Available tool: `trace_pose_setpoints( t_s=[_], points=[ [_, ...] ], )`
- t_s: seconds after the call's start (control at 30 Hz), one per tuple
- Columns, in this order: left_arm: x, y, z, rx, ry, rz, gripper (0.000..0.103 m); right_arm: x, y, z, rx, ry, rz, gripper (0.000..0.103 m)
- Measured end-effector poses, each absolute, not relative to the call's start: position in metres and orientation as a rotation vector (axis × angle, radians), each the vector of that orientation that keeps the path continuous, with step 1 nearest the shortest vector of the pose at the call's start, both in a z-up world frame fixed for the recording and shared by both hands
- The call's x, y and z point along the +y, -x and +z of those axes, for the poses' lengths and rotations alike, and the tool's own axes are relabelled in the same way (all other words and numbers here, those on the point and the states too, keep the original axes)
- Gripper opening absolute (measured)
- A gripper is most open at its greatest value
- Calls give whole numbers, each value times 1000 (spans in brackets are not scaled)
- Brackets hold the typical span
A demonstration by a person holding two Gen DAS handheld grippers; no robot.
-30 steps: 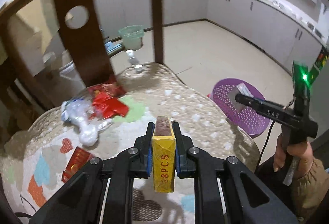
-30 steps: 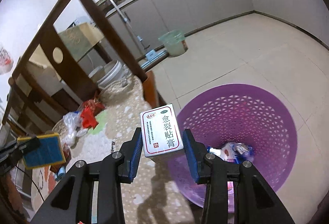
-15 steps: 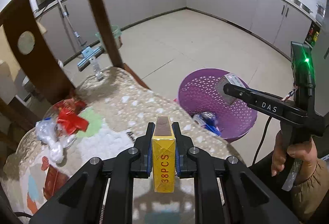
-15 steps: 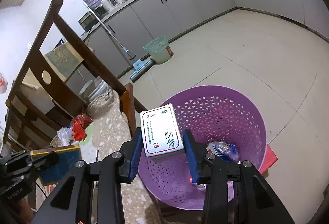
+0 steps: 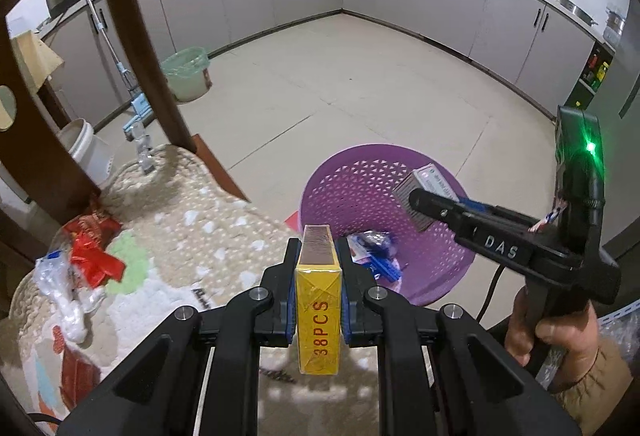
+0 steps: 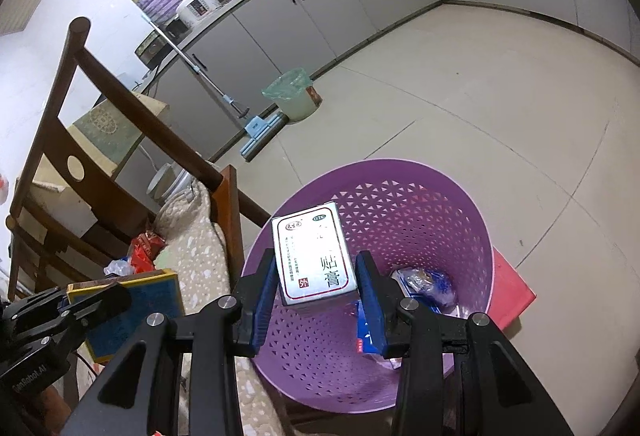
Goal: Collect trash
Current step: 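Carry the white ointment box over the purple basket with the right tool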
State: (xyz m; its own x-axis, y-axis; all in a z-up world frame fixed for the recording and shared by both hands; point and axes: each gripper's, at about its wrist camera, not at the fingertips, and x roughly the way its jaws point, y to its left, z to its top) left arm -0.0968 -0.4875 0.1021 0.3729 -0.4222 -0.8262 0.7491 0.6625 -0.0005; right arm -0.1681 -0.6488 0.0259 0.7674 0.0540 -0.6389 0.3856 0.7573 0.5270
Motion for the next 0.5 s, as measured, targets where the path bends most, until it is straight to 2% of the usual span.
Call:
trace_pose_setpoints(
  t_s=[0.5],
  points=[
    [-523,73,87,976,-308,-824,15,-667,159,5,722,-743,-238,42]
  ],
)
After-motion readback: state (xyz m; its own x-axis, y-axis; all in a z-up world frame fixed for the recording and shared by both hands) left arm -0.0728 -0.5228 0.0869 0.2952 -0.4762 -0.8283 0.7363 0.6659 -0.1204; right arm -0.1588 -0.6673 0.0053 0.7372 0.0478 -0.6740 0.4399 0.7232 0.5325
